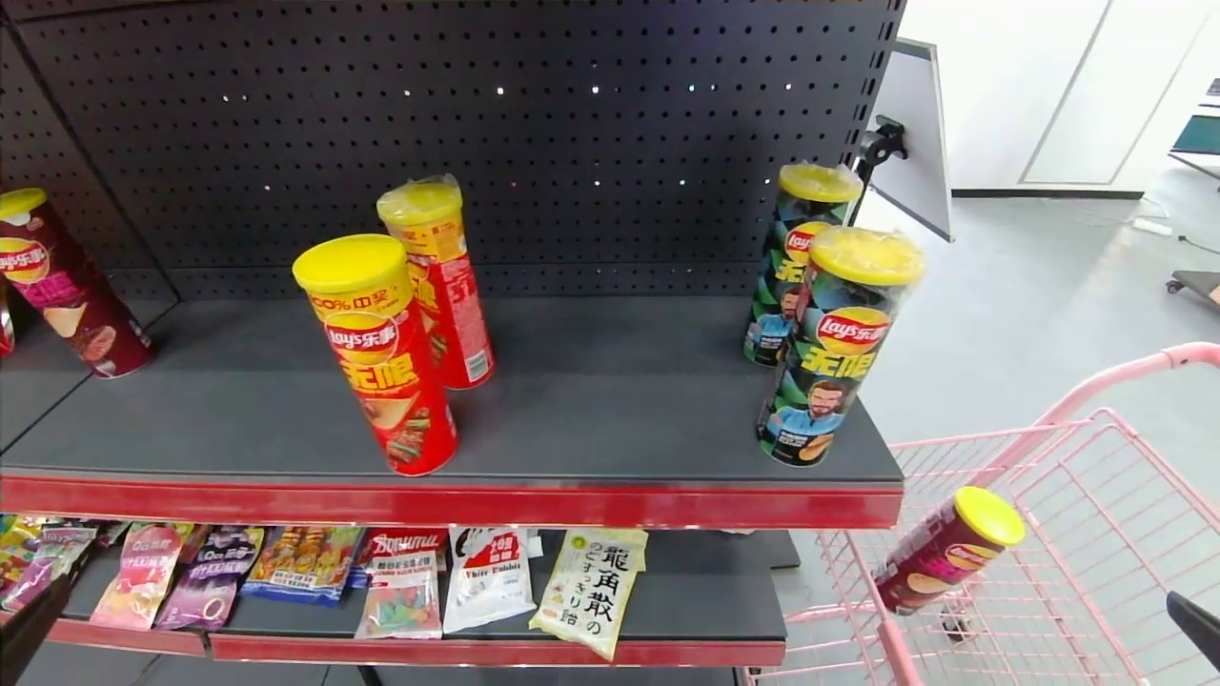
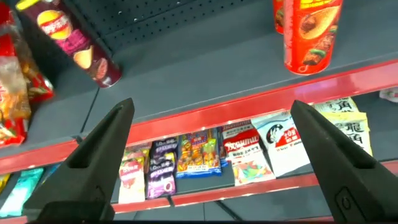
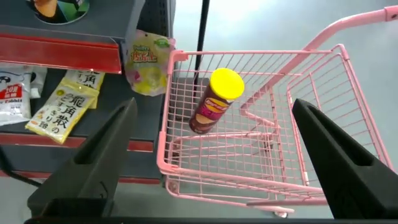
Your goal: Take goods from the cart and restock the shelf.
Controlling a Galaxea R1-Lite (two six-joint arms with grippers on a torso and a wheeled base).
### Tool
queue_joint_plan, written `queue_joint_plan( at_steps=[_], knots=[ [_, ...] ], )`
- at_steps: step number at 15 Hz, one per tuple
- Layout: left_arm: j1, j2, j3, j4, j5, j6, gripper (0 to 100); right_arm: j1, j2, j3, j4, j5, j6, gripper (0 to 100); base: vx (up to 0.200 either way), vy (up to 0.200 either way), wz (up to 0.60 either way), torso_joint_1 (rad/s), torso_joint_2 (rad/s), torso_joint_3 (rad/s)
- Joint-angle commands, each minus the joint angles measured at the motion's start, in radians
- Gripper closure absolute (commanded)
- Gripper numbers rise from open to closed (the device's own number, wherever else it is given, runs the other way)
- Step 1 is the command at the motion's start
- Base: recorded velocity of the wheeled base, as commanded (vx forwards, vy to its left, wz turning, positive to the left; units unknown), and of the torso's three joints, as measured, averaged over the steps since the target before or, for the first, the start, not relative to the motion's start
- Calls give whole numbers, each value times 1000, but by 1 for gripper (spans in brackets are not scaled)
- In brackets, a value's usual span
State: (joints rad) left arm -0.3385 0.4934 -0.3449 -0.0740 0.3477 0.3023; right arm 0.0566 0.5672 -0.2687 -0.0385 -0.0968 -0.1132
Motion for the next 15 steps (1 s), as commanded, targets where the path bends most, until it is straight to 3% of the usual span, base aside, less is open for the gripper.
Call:
queue_joint_plan(
  at_steps=[1,9,12,15],
  knots=[
    [0,-16,4,2,-1,0,0,2,3,2,0,0,-3,0,-200,0,0,2,2,2],
    [0,-87,20,36,-7,12,0,2,10,13,0,0,-10,0,0,0,0,0,0,0],
    [-4,-193,18,134,-12,43,0,2,11,23,0,0,-11,0,0,0,-600,1,5,2],
    [-5,-268,20,201,-35,52,0,2,25,29,-1,2,-11,0,0,0,-600,7,4,-1]
  ],
)
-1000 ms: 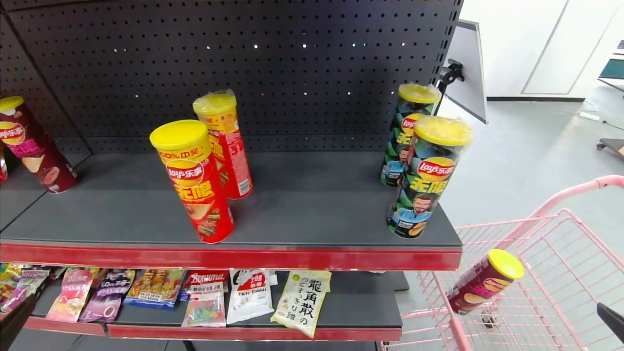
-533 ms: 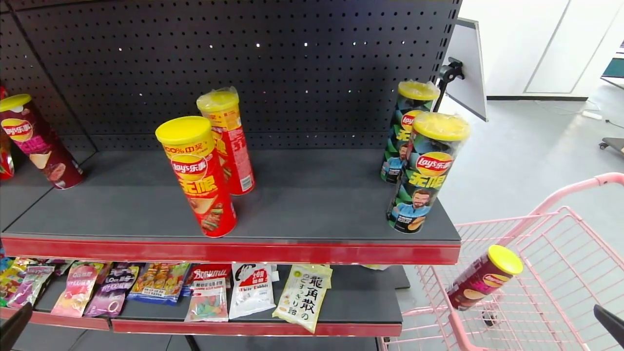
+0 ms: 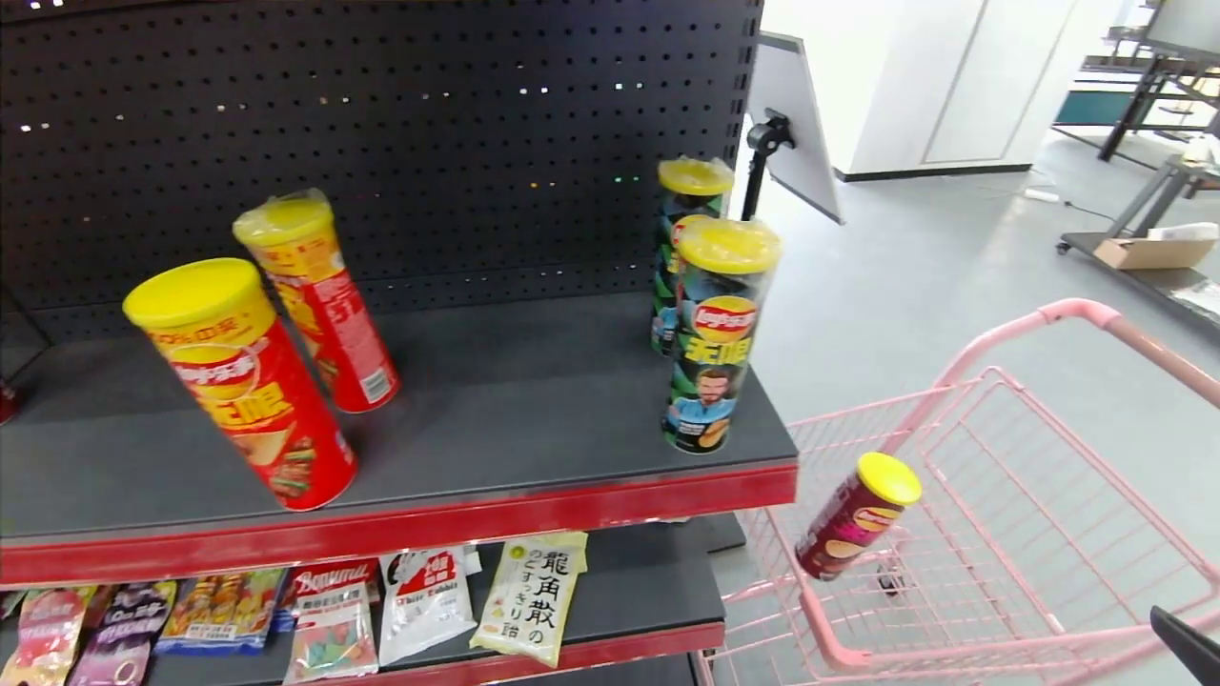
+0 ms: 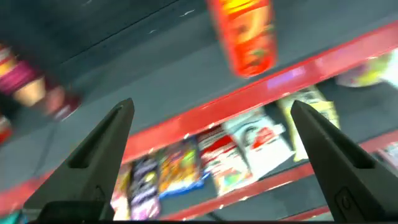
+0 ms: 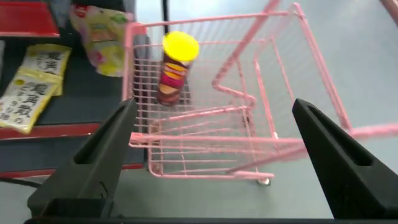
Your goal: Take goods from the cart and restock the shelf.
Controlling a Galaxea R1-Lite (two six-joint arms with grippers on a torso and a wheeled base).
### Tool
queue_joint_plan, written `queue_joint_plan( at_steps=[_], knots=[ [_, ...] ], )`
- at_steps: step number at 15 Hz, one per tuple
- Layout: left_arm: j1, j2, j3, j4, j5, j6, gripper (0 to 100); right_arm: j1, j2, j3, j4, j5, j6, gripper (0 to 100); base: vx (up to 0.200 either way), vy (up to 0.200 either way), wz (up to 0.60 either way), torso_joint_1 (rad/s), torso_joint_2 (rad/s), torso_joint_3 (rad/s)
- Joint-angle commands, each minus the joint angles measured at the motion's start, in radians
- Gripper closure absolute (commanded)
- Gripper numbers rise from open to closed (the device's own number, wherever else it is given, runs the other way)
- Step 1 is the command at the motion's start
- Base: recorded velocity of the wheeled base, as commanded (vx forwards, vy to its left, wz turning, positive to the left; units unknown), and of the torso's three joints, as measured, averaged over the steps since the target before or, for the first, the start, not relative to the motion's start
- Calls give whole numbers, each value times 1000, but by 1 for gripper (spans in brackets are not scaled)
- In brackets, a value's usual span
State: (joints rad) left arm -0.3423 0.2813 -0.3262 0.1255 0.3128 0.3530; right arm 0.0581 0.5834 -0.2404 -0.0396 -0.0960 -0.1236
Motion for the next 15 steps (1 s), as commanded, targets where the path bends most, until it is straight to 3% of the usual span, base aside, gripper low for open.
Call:
queue_joint_plan(
  at_steps=[1,3,10,15],
  knots=[
    [-1,-65,1,5,0,1,0,2,15,1,0,1,-1,0,0,0,-600,-2,-2,7],
    [-1,-74,1,6,0,1,0,2,26,1,-5,5,-4,0,0,0,-600,0,2,5],
    [-1,-82,1,8,-1,12,0,-4,53,3,-3,2,-19,0,0,0,0,0,0,0],
    [-1,-114,1,13,0,12,0,-4,50,20,-2,2,-19,0,0,0,0,-127,310,181]
  ],
)
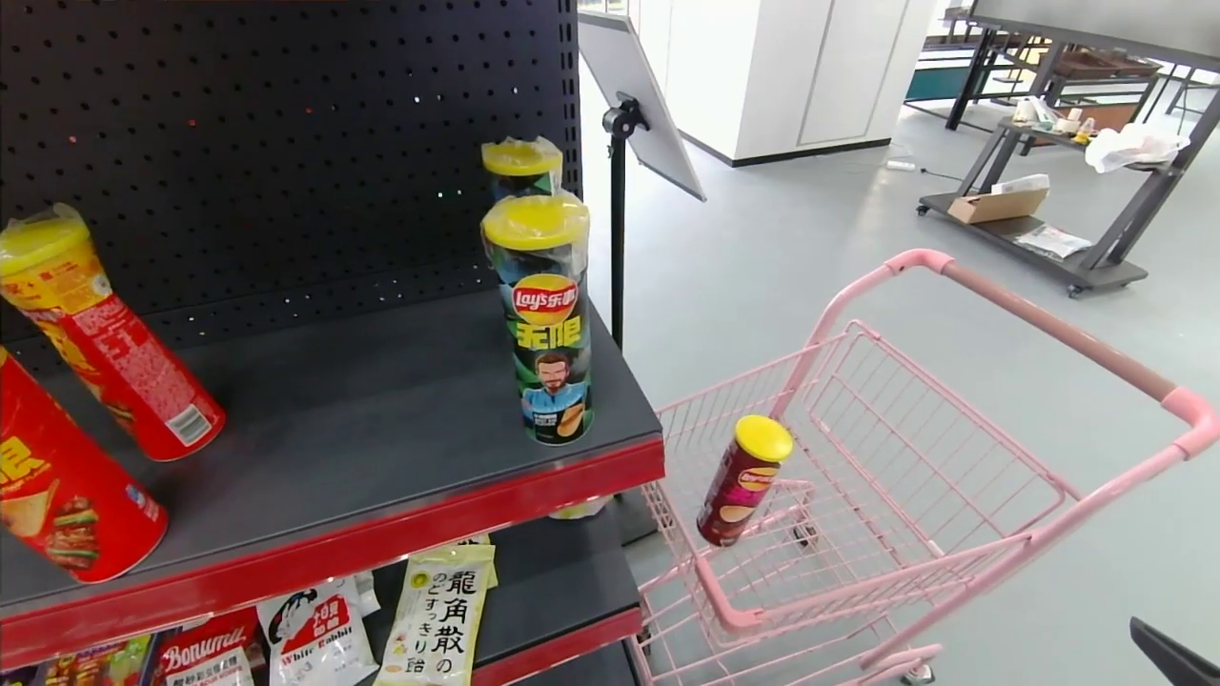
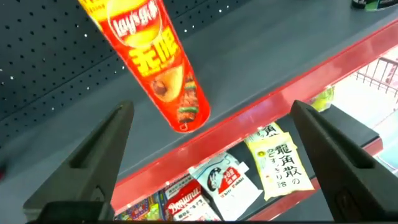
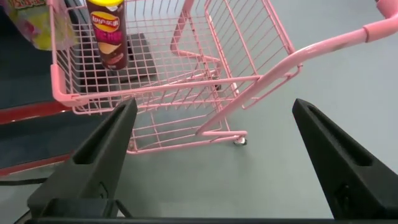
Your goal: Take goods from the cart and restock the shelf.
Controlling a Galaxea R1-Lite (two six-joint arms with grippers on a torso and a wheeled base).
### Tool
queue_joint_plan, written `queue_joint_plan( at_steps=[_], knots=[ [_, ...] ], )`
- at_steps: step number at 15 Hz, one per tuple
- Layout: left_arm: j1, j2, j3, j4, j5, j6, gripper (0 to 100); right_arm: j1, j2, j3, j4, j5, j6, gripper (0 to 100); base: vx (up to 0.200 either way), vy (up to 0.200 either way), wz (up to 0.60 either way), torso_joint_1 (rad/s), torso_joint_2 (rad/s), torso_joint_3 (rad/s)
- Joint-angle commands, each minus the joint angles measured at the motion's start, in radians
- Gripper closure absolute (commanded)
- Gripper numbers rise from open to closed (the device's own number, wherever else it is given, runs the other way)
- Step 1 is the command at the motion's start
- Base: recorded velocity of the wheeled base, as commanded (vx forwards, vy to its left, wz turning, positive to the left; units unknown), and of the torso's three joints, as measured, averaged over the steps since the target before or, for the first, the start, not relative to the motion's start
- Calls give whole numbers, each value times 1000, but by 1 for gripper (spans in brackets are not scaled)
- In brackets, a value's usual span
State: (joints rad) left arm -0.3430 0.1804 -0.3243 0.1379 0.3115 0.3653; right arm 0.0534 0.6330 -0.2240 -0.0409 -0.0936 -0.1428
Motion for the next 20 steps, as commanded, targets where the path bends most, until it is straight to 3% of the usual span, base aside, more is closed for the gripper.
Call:
queue_joint_plan(
  at_steps=[1,11,16,18,20],
  knots=[
    [-1,-16,-1,3,1,0,0,0,1,6,-1,0,0,0,0,0,0,-154,369,227],
    [-1,-22,-2,5,3,0,0,0,13,14,1,0,-6,0,0,0,0,-165,463,292],
    [-1,-21,-4,5,9,0,0,0,189,-67,-45,5,6,0,0,0,0,-107,350,240],
    [1,-15,-4,3,14,-9,0,14,381,-169,-155,40,43,0,0,0,0,-9,35,25],
    [4,-12,-2,5,18,-11,0,51,499,-209,-215,166,84,0,0,0,0,0,0,0]
  ],
)
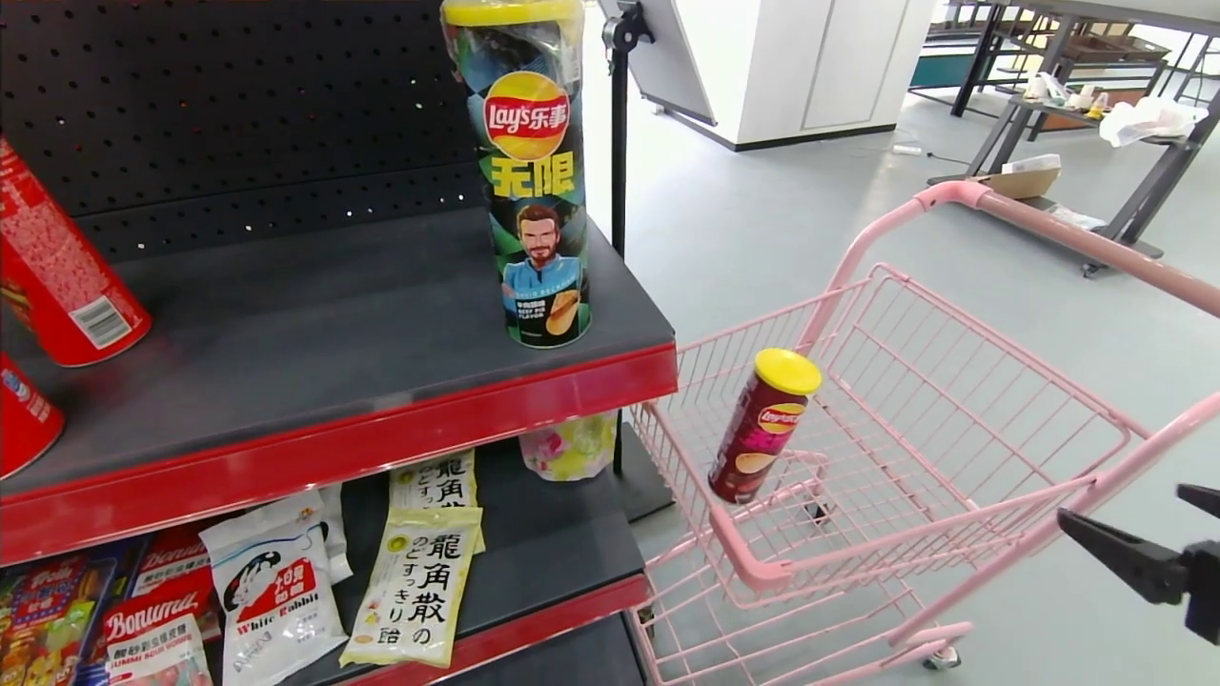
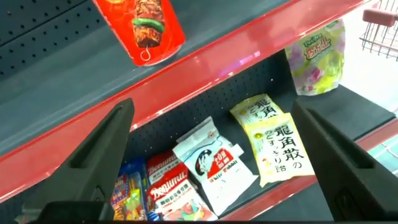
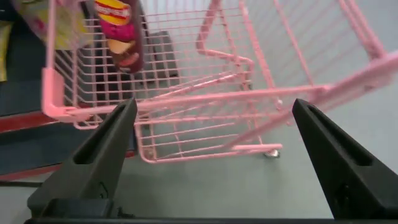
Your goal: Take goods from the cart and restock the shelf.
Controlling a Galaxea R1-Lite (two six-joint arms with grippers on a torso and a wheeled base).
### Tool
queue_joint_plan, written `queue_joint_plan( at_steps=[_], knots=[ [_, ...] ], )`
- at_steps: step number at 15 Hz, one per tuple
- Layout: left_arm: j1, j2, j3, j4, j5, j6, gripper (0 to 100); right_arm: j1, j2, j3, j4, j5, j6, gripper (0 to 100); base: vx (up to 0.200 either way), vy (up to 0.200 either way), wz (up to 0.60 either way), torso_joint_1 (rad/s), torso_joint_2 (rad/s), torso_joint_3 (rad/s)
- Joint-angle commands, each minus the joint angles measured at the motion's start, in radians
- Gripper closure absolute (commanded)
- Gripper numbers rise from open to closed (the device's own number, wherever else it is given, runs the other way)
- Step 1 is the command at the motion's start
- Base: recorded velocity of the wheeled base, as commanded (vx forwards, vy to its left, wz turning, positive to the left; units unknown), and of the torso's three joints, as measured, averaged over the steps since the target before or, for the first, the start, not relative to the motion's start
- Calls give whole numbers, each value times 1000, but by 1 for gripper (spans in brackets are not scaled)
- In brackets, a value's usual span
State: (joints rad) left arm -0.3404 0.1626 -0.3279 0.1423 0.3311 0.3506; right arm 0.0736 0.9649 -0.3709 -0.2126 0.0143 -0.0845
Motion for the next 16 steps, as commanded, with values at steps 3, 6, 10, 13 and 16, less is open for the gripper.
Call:
queue_joint_plan(
  at_steps=[3,6,10,13,16],
  knots=[
    [3,41,0,2,2,-170,0,106,405,-114,-174,125,31,0,0,0,0,0,0,0],
    [-2,41,-10,42,-7,-280,0,161,584,-157,-304,142,58,0,0,0,0,0,0,0],
    [-3,38,-8,63,-60,-317,0,212,750,-241,-387,151,71,0,0,0,0,0,0,0],
    [-3,46,-10,65,-66,-315,0,218,825,-306,-401,179,86,0,0,0,0,0,0,0],
    [-3,46,-7,68,-66,-315,0,221,880,-362,-421,177,114,0,0,0,0,0,0,0]
  ],
)
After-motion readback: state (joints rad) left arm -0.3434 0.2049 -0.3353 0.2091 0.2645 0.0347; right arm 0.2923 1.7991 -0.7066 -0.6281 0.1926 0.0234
